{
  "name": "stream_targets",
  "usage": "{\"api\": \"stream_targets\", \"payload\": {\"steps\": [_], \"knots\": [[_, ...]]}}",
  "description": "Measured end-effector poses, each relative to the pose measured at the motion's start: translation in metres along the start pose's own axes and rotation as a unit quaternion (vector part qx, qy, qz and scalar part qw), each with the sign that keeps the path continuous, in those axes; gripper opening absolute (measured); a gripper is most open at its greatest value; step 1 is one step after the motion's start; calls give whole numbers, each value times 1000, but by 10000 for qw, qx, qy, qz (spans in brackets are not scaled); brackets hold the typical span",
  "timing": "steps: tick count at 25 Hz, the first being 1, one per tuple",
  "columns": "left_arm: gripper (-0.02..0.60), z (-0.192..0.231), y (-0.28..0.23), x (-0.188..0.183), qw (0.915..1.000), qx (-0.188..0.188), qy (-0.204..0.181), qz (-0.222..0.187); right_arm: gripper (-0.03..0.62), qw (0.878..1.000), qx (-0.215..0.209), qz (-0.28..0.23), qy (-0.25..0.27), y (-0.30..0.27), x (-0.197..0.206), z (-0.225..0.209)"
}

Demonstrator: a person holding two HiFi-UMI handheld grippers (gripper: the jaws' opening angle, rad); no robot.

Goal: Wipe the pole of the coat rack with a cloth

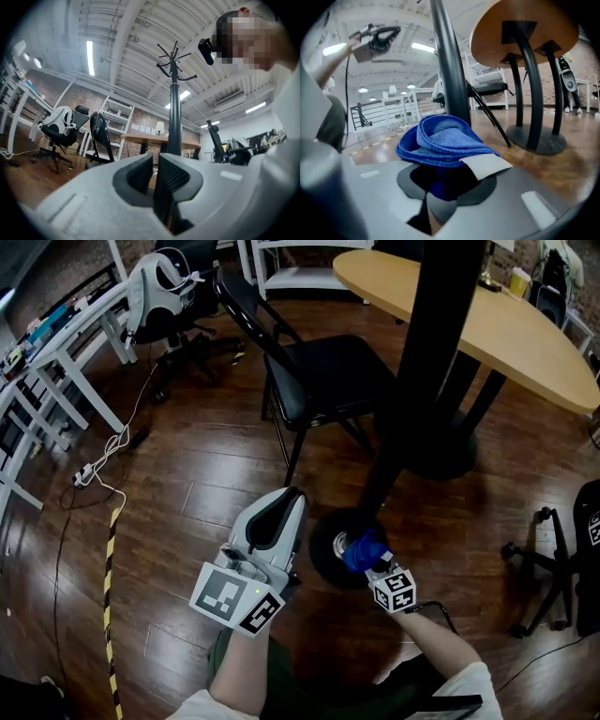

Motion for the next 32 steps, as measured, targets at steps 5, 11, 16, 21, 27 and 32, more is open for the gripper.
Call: {"api": "stream_targets", "payload": {"steps": [5,11,16,21,27,32], "knots": [[37,-11,-5,-14,9998,-34,-208,-46,101,9780,-415,-1757,1042,136,-260,76],[37,-19,-11,-21,9993,9,-368,-7,103,9297,-518,-3128,1878,212,-497,142],[37,-11,0,-25,9990,-244,-369,74,103,9358,-621,-2983,1773,214,-577,145],[37,8,9,-39,9975,-588,-391,-68,103,9604,-176,-2343,1496,164,-479,109],[37,22,21,-37,9971,-648,-383,-115,103,9870,304,-1106,1129,28,-195,61],[37,10,26,-31,9988,-436,-193,-75,103,9940,621,-158,885,-48,-17,36]]}}
Point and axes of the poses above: the fingertips, and each gripper's own axes: y backward along the fingers, z to its left, x out of its underside, the point moved 5 cm from there along y, backward along the fingers, and after that the axes turned 1 degree about -x, right-handed, at the moved point
